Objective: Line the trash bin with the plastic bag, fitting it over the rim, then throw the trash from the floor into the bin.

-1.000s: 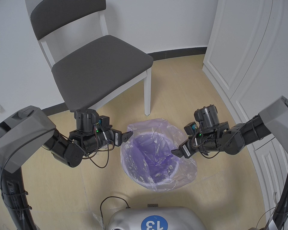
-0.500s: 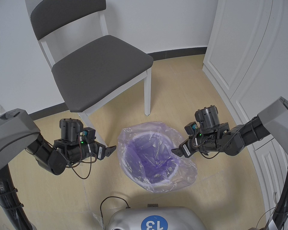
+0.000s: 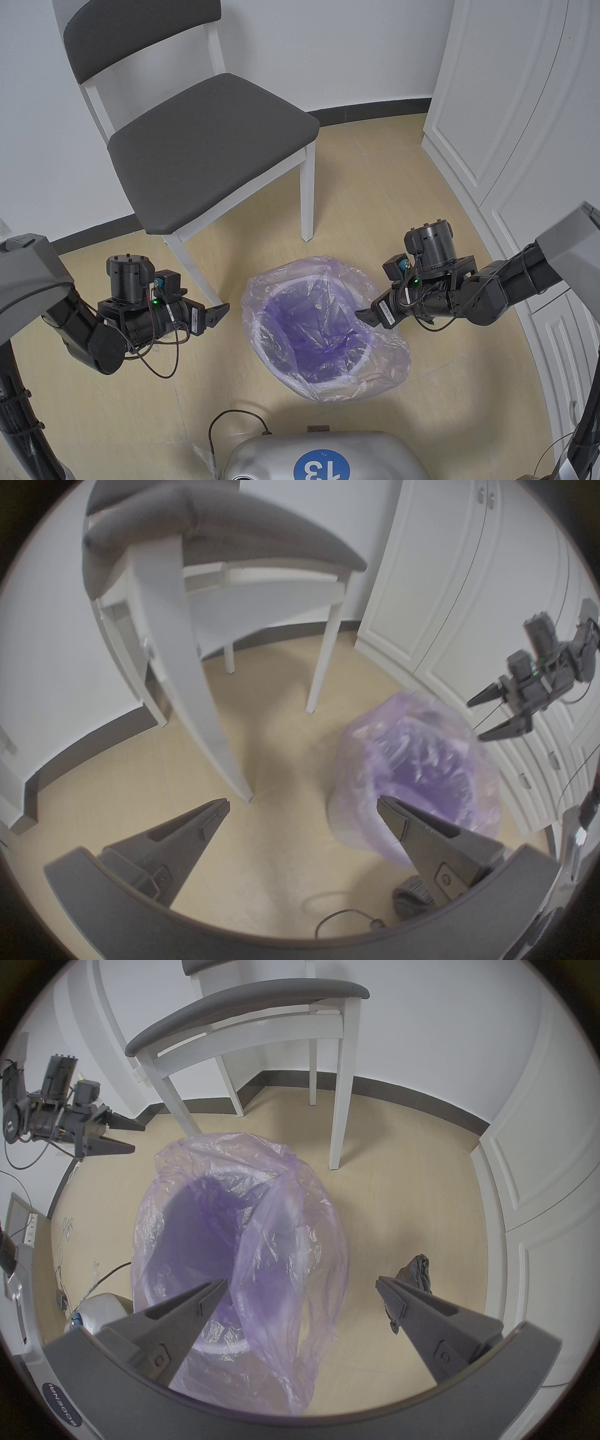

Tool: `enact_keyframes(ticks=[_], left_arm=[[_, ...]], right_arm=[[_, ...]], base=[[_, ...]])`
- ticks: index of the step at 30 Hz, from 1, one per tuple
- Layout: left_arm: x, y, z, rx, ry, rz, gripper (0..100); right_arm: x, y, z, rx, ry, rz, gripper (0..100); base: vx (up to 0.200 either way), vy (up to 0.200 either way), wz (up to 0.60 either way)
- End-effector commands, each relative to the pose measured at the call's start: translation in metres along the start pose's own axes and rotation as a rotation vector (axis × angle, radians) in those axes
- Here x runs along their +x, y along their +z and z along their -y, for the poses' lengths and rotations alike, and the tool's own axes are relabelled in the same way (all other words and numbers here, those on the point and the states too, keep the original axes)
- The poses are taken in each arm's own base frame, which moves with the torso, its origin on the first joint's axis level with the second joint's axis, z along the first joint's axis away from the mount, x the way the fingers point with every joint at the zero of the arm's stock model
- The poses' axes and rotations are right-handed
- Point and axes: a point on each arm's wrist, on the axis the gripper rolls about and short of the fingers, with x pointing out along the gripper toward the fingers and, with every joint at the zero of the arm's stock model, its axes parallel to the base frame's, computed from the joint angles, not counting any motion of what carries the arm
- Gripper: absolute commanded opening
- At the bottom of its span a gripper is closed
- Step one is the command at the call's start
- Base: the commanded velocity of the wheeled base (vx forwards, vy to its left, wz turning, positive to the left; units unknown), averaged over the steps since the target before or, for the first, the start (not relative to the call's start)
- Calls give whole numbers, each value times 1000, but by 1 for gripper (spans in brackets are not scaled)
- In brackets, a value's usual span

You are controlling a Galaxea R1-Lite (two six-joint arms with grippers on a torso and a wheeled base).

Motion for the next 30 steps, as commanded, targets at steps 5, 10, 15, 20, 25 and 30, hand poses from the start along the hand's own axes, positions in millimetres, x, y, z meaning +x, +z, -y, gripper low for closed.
enact_keyframes(ticks=[5,10,15,20,25,30], left_arm=[[43,23,47,46,-106,51,100],[80,14,46,49,-101,27,100],[96,18,41,38,-90,31,100],[104,20,36,32,-80,20,100],[120,28,16,19,-36,30,100],[132,32,5,0,5,50,100]], right_arm=[[21,-4,1,7,-64,10,100],[22,-1,8,17,-80,15,100],[29,-4,15,28,-95,8,100],[37,-3,23,38,-110,11,100],[46,-1,26,43,-117,17,100],[56,-2,29,48,-123,17,100]], base=[[0,0,0],[0,0,0],[0,0,0],[0,0,0],[0,0,0],[0,0,0]])
